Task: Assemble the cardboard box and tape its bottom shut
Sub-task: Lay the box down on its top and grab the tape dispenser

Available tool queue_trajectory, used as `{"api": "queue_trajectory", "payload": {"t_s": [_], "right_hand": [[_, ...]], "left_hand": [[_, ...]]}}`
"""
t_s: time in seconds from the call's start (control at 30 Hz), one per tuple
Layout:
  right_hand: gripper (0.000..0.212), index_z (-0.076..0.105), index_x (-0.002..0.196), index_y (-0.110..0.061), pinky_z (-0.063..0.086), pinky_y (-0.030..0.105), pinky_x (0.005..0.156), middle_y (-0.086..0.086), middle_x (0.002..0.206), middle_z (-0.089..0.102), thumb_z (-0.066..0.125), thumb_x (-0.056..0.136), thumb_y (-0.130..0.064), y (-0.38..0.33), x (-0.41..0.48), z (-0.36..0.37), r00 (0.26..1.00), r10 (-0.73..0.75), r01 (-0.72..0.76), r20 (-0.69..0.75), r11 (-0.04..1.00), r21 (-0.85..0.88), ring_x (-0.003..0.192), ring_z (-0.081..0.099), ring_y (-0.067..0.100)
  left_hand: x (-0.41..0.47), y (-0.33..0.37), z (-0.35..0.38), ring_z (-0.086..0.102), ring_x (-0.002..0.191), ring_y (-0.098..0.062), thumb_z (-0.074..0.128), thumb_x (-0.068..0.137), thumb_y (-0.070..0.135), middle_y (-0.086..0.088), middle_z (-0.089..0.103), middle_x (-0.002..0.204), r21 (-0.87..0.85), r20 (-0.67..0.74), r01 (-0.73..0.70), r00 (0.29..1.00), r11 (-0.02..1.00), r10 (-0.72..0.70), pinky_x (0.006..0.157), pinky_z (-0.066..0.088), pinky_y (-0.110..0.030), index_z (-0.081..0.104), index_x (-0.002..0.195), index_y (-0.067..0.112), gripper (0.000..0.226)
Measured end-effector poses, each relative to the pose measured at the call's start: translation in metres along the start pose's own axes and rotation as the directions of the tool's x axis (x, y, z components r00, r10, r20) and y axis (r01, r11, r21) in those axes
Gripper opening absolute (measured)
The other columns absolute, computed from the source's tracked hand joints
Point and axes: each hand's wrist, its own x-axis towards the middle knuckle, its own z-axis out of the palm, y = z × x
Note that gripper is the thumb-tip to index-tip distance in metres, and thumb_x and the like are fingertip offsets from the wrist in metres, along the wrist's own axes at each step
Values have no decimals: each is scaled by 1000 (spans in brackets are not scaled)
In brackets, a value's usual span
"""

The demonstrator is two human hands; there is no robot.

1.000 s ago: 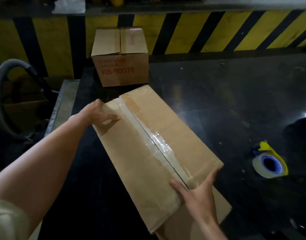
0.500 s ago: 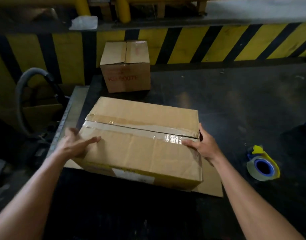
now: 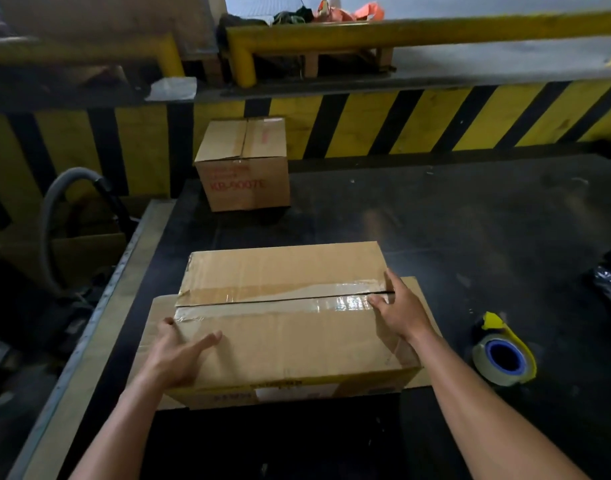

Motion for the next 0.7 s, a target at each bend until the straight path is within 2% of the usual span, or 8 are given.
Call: {"api": "queue_trajectory", "payload": {"t_s": [0.13, 0.23, 0.37, 0.47, 0.53, 0.6, 0.63, 0.7], "right_hand": [[61, 34, 150, -23, 36, 30, 100, -2, 145, 48, 61, 95, -25, 5, 1, 3, 998, -68, 68, 4, 997, -32, 134, 45, 22], [67, 25, 154, -19, 29, 32, 111, 0, 157, 35, 57, 96, -30, 11, 3, 6, 996, -86, 86, 1, 992, -97, 143, 35, 22], [70, 23, 154, -22, 36, 38, 110, 0, 153, 41, 61, 95, -32, 14, 4, 5, 999, -44, 44, 2, 998, -43, 139, 42, 24], [67, 24, 151, -26, 41, 40, 107, -2, 149, 46, 60, 95, -32, 13, 6, 5, 1000, -11, 12, 25, 1000, -20, 134, 47, 24], [60, 30, 147, -33, 43, 41, 107, -6, 144, 50, 59, 94, -35, 13, 7, 5, 999, -30, 31, 39, 999, -15, 133, 49, 22], [64, 26, 151, -32, 36, 39, 111, -7, 151, 43, 58, 96, -37, 11, 5, 3, 998, -39, 41, 47, 998, -42, 139, 41, 20], [69, 20, 155, -28, 30, 37, 113, -6, 156, 36, 57, 97, -39, 12, 3, 1, 999, -23, 26, 48, 998, -64, 143, 35, 19], [74, 16, 157, -24, 26, 32, 113, -6, 159, 30, 56, 97, -42, 13, -2, -3, 999, -2, 5, 47, 998, -66, 145, 30, 18]], "left_hand": [[-3, 1, 6, 27, 148, -37, 79, 82, 46, -15, 26, 164, 79, 1, -71, 997, 994, 71, 121, 25, -55, 6, 162, 22, 111], [-8, -1, 12, 34, 144, -40, 75, 84, 52, -17, 32, 161, 167, -67, -51, 996, 985, 63, 115, 31, -56, 9, 162, 24, 106], [-10, -7, 18, 31, 146, -39, 70, 87, 55, -19, 30, 161, 202, -104, -87, 989, 975, 110, 117, 29, -56, 8, 163, 19, 103], [-10, 0, 25, 20, 150, -42, 54, 94, 60, -21, 17, 165, 347, -100, -51, 991, 936, 91, 120, 21, -56, -1, 162, 21, 96], [-17, 10, 41, 12, 152, -43, 44, 97, 57, -21, 7, 168, 496, -183, -44, 971, 867, 154, 121, 15, -60, 3, 163, 22, 85], [-28, 27, 72, 7, 153, -44, 36, 100, 53, -20, 3, 169, 648, -174, -154, 923, 745, 342, 122, 12, -61, 8, 162, 20, 76], [-36, 37, 92, 2, 154, -42, 33, 101, 52, -19, 0, 169, 689, -91, -266, 891, 674, 445, 123, 10, -59, 7, 162, 21, 74], [-50, 61, 137, -9, 155, -37, 28, 103, 50, -16, -9, 169, 655, 135, -513, 802, 555, 581, 125, 2, -56, 3, 162, 23, 70]]}}
